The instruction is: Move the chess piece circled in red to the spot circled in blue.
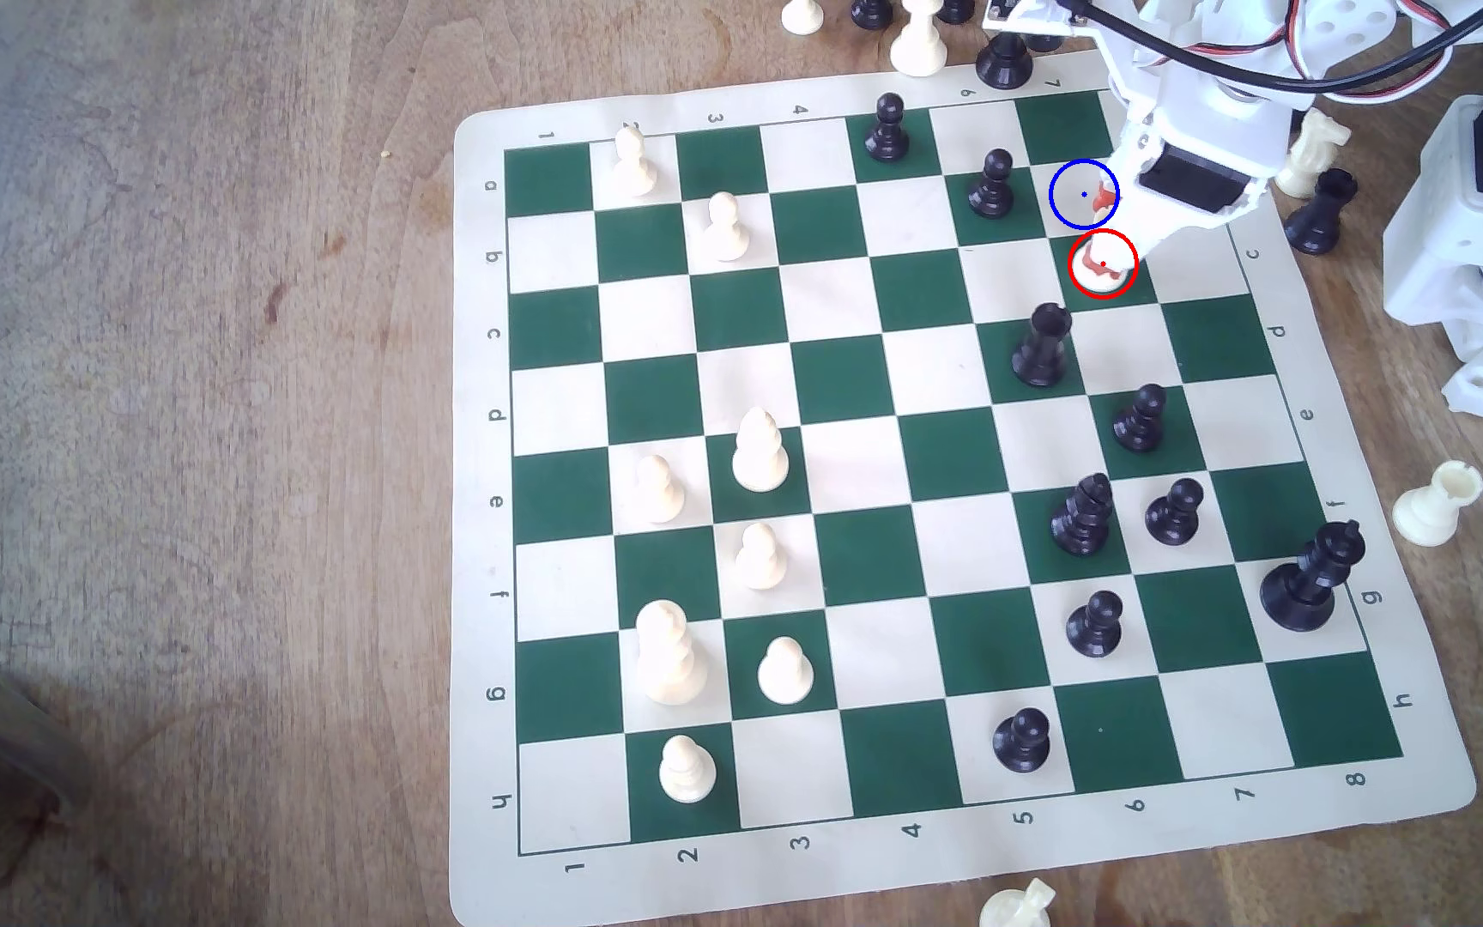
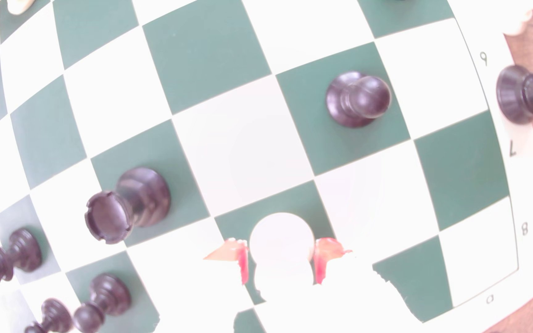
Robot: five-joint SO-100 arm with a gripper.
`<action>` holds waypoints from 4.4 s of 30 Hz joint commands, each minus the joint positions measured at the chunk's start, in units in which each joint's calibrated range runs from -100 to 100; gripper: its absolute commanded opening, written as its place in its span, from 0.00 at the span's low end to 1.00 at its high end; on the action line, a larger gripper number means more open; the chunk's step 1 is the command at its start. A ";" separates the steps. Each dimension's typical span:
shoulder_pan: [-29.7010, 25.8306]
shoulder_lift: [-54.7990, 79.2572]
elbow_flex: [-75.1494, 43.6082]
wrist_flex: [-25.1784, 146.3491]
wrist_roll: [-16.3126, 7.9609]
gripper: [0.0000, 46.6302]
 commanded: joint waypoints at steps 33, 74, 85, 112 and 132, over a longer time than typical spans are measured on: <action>-0.05 -5.41 -13.79 12.09 -1.32 0.01; 9.10 10.81 -10.08 -1.26 2.30 0.01; 9.18 11.23 -9.80 -1.75 2.30 0.07; 11.84 -3.46 -5.72 -0.44 5.03 0.52; -7.25 -39.11 30.45 -45.65 -2.00 0.00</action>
